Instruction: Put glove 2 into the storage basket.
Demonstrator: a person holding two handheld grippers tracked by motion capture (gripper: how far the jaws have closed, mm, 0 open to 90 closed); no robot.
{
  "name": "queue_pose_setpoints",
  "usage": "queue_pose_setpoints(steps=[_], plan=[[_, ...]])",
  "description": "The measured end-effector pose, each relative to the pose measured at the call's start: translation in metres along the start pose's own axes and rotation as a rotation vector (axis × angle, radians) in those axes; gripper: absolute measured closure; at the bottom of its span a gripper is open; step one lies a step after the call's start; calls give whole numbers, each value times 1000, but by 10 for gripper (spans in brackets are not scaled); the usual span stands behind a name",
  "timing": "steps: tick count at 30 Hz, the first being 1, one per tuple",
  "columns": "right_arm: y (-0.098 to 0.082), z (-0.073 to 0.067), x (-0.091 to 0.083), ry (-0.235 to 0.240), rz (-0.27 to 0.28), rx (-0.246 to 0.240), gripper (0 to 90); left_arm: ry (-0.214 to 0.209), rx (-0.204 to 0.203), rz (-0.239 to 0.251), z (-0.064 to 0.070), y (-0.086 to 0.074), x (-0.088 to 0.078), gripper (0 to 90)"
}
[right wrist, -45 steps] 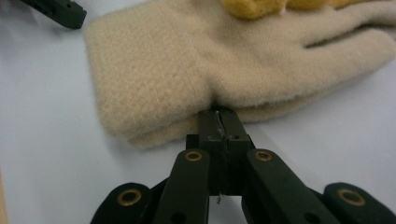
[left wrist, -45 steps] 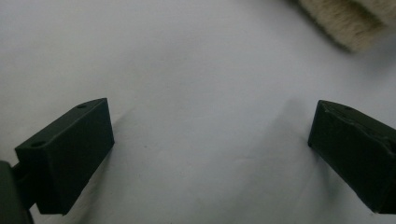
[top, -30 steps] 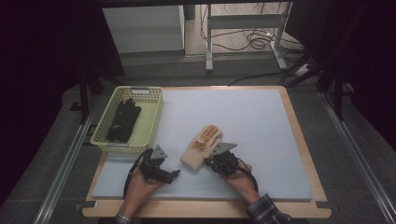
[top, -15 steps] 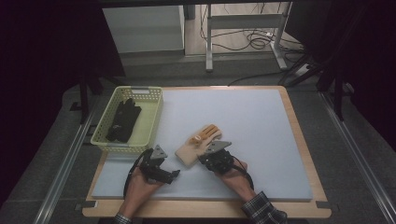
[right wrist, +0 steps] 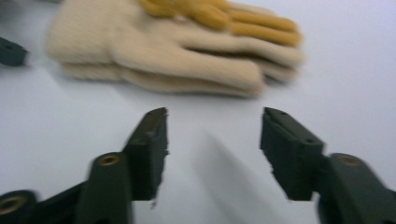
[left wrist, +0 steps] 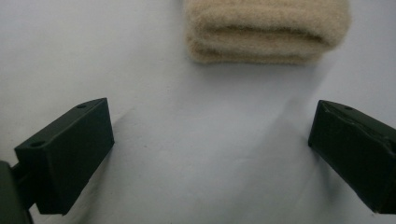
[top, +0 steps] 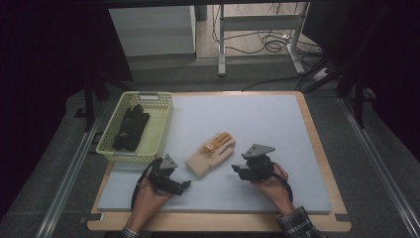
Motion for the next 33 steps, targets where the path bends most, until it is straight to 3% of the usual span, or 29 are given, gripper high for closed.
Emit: queue_pose_setpoints(steps=[7,17,20,22,33], plan=[[-23,22,-17,-60,-15,52,251,-1,0,-3,0,0,0,2],[-55,38,-24,-118,-52,101,212,2,-2,-3,0,0,0,2],[-63,39,-20,-114,-78,105,182,1,-3,-2,0,0,0,2],[-66,42,-19,-97,-73,144,166,-1,-4,-1,0,0,0,2],[-66,42,-19,-108,-72,138,156,-4,-6,-1,0,1,0,5]])
Point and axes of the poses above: each handheld gripper's, and its own axes: x roughly forward along the jaws, y roughly out of its top, z roughly to its right, the point moved 6 cm from there along x, roughly forward along the jaws, and after that the axes turned 11 degrees about -x, right-handed, at the moved point
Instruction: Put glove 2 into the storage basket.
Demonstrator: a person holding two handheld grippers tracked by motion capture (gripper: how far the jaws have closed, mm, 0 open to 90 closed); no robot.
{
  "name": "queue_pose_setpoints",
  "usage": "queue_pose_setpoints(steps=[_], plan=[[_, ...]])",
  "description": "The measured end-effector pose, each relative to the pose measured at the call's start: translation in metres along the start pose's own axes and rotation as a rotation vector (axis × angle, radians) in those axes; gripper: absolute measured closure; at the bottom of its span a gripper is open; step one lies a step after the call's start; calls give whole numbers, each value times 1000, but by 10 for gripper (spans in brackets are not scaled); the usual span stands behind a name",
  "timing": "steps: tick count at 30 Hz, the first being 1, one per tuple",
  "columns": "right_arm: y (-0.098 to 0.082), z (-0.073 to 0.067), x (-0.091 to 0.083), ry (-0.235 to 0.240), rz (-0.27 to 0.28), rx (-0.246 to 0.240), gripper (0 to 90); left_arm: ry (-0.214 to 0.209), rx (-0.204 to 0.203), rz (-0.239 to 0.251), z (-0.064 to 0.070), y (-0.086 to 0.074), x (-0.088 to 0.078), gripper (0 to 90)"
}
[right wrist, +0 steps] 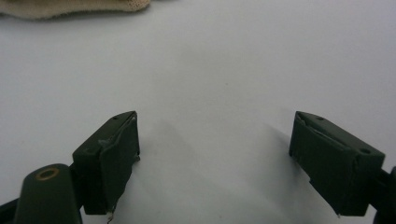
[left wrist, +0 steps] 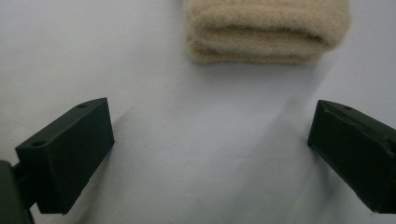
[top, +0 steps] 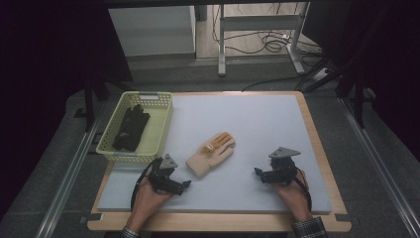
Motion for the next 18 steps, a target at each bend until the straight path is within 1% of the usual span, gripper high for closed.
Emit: queue_pose_setpoints(steps=[2,5,9,14,18], plan=[[0,0,0,-1,0,-1,157,2,1,-4,0,1,0,9],[0,0,0,-2,0,-1,157,20,-4,-10,0,4,-1,5],[0,-1,0,-5,0,-3,157,-4,4,0,6,13,-4,0],[0,0,0,-6,1,-5,157,-38,7,-3,15,29,-3,0],[0,-1,0,-12,2,-11,157,-45,15,-16,20,44,2,0]])
Point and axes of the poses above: each handheld gripper's, and its own axes: x roughly forward along the jaws, y roughly out of its top, z roughly to its right, the point moved 6 cm from there along x, roughly forward along the jaws, and after that the axes turned 11 degrees about -x, right-handed, at the moved point
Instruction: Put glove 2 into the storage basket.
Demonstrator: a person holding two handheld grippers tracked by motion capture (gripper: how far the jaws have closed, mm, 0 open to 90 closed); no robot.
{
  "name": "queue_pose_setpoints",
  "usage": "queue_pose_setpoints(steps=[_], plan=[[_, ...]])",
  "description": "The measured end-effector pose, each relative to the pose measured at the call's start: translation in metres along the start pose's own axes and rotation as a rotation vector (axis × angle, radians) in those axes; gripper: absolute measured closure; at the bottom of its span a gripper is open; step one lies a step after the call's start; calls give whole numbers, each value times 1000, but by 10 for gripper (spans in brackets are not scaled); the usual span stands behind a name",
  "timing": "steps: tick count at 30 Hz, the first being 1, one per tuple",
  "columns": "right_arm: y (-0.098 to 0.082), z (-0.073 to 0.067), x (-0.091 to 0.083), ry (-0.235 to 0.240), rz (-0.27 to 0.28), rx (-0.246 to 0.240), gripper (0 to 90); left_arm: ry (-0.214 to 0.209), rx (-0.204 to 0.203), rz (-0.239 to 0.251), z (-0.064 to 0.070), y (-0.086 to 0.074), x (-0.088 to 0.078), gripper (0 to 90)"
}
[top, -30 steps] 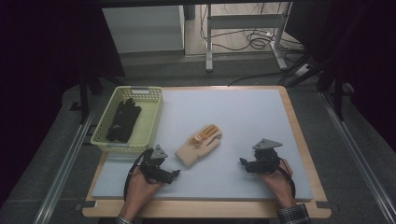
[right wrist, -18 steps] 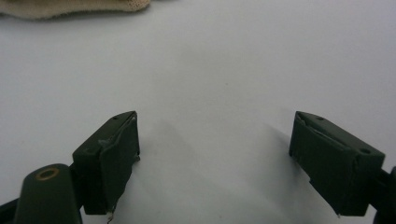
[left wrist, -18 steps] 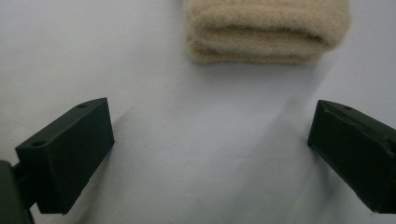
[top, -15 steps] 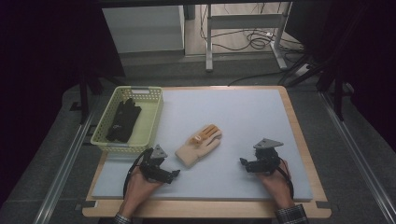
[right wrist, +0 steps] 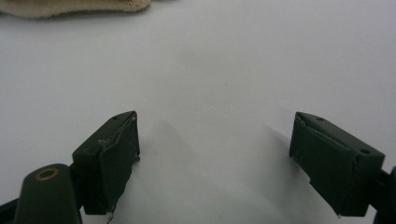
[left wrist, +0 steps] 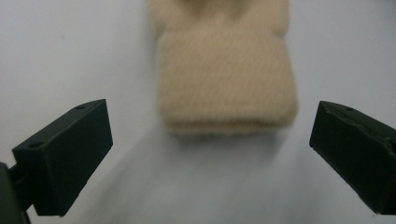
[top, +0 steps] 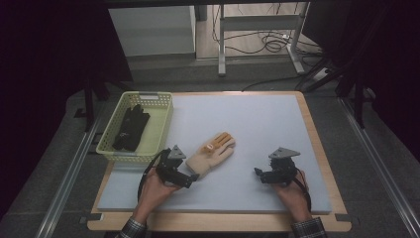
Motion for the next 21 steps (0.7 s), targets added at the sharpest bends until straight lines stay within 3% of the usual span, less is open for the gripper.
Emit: queue_pose_setpoints(steps=[13,21], plan=[[0,0,0,-1,0,0,157,-2,34,-58,9,45,28,0],[0,0,0,0,0,2,157,20,72,-130,17,57,57,0]])
Point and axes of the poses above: each handheld gripper's, and its own axes: x roughly forward along the jaws, y roughly out of its top, z roughly to its right, the point moved 6 cm from there along x, roughly forward along the jaws, and after that the axes turned 11 degrees about -x, right-handed, at the moved point
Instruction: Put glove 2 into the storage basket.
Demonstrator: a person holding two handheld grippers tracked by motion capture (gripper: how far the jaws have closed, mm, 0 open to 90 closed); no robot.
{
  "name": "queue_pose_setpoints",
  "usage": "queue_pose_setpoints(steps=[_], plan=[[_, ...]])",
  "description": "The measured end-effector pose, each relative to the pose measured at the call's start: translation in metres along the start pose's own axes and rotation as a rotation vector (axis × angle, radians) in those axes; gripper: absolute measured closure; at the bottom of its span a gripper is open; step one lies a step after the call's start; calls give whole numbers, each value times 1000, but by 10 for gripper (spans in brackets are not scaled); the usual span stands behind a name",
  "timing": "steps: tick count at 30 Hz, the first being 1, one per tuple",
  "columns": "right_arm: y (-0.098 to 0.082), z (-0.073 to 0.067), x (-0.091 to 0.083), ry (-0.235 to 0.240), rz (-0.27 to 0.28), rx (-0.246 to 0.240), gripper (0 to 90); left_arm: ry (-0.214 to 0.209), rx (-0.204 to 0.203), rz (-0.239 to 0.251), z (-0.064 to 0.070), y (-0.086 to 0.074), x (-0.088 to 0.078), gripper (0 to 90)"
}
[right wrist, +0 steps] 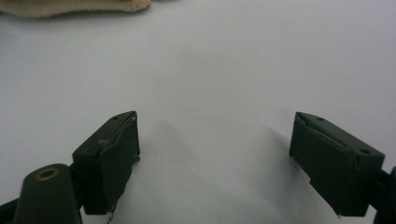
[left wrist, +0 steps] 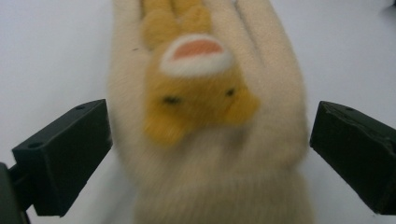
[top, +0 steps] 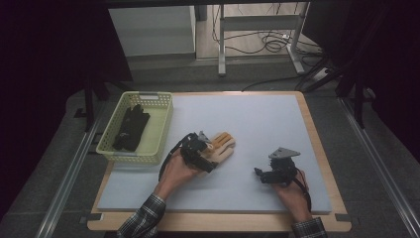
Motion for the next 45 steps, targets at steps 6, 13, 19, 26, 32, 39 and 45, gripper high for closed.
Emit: queue_pose_setpoints(steps=[6,13,19,26,32,39,45], plan=[[0,0,0,0,0,-1,157,32,15,-47,-2,1,17,5],[0,0,0,1,-1,1,157,-3,-4,-43,-1,-1,15,185],[0,0,0,2,-1,0,157,0,-22,-50,-1,-2,8,444],[0,0,0,2,-1,0,157,-7,-51,-52,-2,-2,5,561],[0,0,0,3,-1,3,157,-8,-78,-35,-7,4,-2,563],[0,0,0,1,-1,2,157,2,-114,5,-15,18,-21,558],[0,0,0,0,0,-1,157,20,-144,17,-23,29,-36,554]])
Point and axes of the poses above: each handheld gripper's, and its own axes: x roughly forward along the jaws, y roughly out of its top, z roughly to its right, the point moved 6 cm from there along x, roughly forward along the jaws, and after that the axes turned 11 degrees about -x, right-handed, at the moved point
